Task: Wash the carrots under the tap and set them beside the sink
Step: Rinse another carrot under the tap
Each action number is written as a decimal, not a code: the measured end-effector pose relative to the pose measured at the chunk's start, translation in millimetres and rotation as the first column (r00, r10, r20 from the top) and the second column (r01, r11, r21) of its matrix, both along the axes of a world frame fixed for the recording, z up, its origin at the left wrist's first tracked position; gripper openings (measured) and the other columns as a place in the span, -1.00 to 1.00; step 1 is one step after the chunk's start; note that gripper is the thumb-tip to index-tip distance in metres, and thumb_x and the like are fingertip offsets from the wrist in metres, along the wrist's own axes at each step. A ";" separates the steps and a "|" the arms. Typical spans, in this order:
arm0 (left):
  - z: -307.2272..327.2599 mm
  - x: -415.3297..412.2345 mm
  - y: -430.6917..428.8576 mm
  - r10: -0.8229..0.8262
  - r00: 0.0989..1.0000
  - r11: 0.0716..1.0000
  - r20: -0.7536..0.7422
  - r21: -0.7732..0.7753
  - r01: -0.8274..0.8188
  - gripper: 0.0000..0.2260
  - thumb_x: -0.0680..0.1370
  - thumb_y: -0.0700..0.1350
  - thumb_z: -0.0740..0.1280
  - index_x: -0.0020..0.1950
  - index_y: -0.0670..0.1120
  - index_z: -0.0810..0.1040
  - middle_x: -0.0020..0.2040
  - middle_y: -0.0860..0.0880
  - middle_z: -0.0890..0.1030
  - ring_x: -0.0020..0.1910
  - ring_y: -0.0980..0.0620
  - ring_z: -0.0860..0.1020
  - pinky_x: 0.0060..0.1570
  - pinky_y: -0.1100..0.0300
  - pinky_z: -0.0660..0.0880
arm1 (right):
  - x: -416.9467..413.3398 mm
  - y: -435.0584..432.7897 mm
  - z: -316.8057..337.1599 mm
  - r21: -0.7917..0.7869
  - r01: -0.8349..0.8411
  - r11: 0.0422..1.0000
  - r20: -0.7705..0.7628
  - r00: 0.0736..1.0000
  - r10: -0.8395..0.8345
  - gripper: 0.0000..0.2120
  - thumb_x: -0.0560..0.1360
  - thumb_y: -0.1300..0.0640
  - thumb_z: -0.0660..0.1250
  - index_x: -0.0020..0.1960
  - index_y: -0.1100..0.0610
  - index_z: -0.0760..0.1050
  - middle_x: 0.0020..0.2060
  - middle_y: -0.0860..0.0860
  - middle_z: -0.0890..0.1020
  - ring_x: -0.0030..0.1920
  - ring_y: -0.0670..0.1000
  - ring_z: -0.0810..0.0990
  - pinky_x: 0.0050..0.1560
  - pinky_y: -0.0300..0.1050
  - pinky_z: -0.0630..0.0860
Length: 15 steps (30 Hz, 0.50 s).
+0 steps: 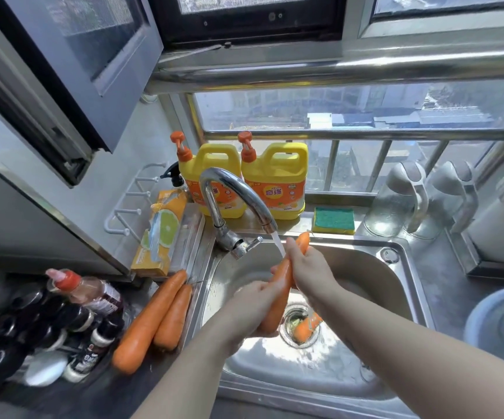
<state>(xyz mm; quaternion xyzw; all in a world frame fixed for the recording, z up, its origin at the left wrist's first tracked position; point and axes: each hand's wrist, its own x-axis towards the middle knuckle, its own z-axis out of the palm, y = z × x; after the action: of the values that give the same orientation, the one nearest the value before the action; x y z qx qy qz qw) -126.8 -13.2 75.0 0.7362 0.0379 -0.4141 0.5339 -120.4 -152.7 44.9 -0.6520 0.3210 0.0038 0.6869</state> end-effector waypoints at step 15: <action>13.7 -5.3 16.4 -0.008 0.998 0.999 0.060 -0.045 0.011 -0.79 0.63 -0.03 0.31 0.24 -0.01 0.46 -0.04 -0.13 0.63 -0.28 -0.04 0.63 -0.31 0.15 0.52 | 6.4 0.6 -1.8 0.124 0.059 0.991 0.014 0.998 -0.061 -0.74 0.65 -0.04 0.23 0.04 0.16 0.50 -0.04 0.28 0.68 -0.14 0.17 0.66 -0.09 0.12 0.66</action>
<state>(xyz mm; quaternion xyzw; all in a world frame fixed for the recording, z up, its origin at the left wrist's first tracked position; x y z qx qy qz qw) -132.1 3.1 88.7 0.7360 0.0090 -0.3953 0.5495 -114.0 -152.2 43.0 -0.5983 0.3337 -0.0028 0.7285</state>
